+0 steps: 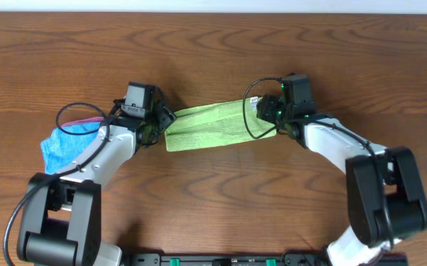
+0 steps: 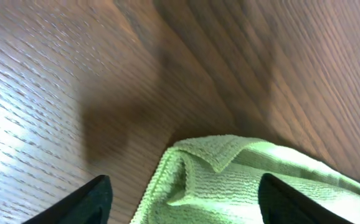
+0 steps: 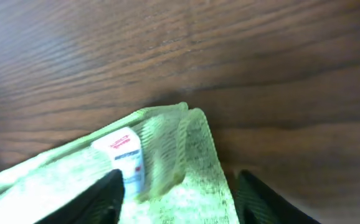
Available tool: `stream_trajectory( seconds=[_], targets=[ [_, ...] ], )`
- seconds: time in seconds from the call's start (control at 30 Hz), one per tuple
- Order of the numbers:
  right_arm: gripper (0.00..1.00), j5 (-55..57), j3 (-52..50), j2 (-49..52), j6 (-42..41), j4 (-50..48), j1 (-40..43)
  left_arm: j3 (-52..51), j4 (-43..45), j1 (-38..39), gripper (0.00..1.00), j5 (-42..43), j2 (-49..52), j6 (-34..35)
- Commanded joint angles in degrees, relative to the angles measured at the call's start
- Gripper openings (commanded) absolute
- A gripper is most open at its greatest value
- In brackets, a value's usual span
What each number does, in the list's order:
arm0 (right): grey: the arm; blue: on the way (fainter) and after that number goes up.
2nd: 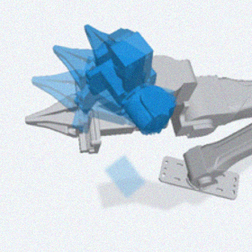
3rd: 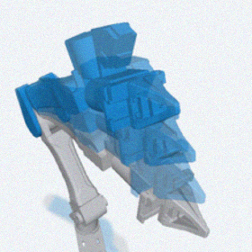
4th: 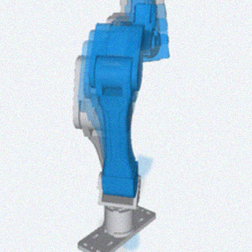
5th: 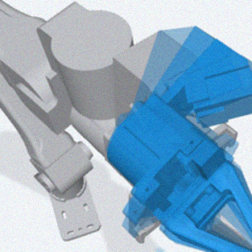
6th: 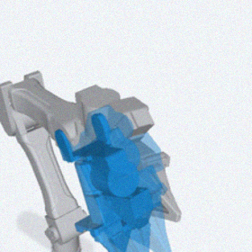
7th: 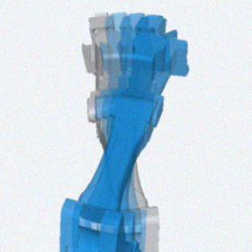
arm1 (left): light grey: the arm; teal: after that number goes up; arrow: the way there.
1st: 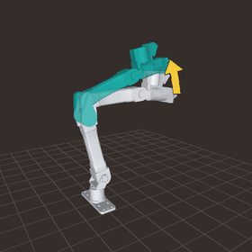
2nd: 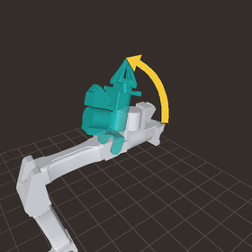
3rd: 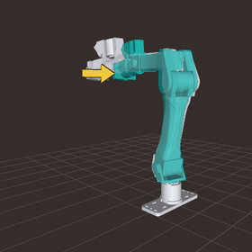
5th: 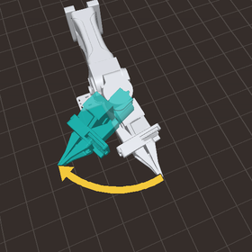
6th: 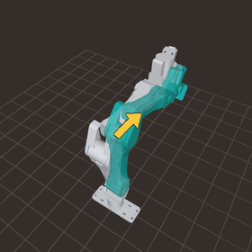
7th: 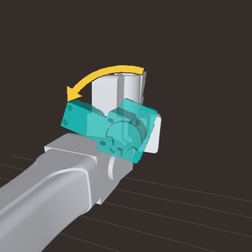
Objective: Fold the cloth
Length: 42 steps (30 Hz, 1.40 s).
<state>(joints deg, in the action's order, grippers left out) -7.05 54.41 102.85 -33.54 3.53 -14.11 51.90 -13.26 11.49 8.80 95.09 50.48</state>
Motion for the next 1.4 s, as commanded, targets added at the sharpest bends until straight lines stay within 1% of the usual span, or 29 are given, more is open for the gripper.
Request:
stream_trajectory(
  seconds=[0.0, 0.07, 0.13, 0.23, 0.3, 0.33, 0.43, 0.47, 0.7, 0.73, 0.77, 0.8, 0.9, 0.97, 1.0, 1.1, 1.2, 1.37],
  targets=[
    [0.68, -0.44, 1.14, -5.73, 0.13, 2.34, 0.22, 1.66, -0.42, -1.09, 0.8, 1.7, -1.95, -3.21],
    [0.77, -0.44, 1.14, -7.82, -0.33, 5.03, 0.22, 1.7, -0.96, -1.14, 0.83, 2.89, -3.02, -4.92],
    [0.82, -0.46, 1.14, -10.1, -1.33, 8.76, 0.26, 2.36, -2.91, -1.14, 0.86, 4.04, -3.96, -6.45],
    [0.86, -0.63, 1.14, -12.87, -5.18, 14.93, 0.28, 4.24, -6.25, -1.14, 0.94, 9.27, -4.55, -10.88],
    [0.88, -2.62, 1.14, -14.32, -8.85, 18.67, 0.44, 5.4, -7.76, -1.14, 0.97, 13.6, -4.52, -14.1],
    [0.9, -4.15, 1.14, -14.69, -10.45, 19.91, 0.57, 5.77, -8.09, -1.14, 0.96, 15.08, -4.52, -15.19],
    [0.95, -10.32, 1.14, -15.1, -15.5, 23.54, 1.44, 6.56, -9.09, -1.14, 0.96, 18.73, -4.52, -17.09],
    [0.99, -12.13, 1.14, -15.1, -16.37, 24.3, 1.77, 6.6, -9.07, -1.14, 0.95, 19.63, -4.55, -17.4],
    [0.99, -15.63, 0.92, -15.1, -16.7, 27.93, 5.01, 6.67, -8.98, -1.11, 0.96, 22.8, -4.52, -18.38],
    [0.99, -15.93, 0.81, -15.1, -16.48, 28.24, 5.64, 6.67, -8.98, -1.07, 0.99, 22.82, -4.52, -18.38],
    [0.99, -16.13, 0.63, -15.1, -16.09, 28.22, 6.1, 6.67, -8.96, -1.03, 0.92, 22.8, -4.52, -18.38],
    [0.99, -16.46, 0.44, -15.1, -16.04, 28.28, 6.64, 6.67, -8.87, -0.96, 0.81, 22.82, -4.52, -18.36],
    [0.99, -17.0, -0.24, -15.1, -15.67, 28.44, 7.96, 6.67, -8.79, -0.63, 0.56, 22.77, -4.48, -18.34],
    [0.99, -17.0, -0.79, -15.1, -15.69, 28.39, 8.55, 6.67, -8.68, -0.31, 0.41, 22.67, -4.46, -18.29],
    [0.99, -16.98, -1.07, -15.1, -15.67, 28.39, 8.76, 6.67, -8.52, 0.0, 0.36, 22.36, -4.46, -18.32],
    [0.99, -16.98, -2.1, -15.1, -15.69, 27.91, 9.07, 6.67, -7.91, 0.92, 0.06, 21.11, -4.46, -17.99],
    [0.99, -17.33, -3.96, -15.1, -15.87, 25.16, 9.07, 6.67, -7.91, 2.05, 0.06, 17.33, -4.44, -16.22],
    [0.99, -17.88, -6.21, -15.1, -17.33, 19.23, 9.07, 6.67, -7.91, 3.56, 0.06, 13.42, -3.61, -15.76]
  ],
)
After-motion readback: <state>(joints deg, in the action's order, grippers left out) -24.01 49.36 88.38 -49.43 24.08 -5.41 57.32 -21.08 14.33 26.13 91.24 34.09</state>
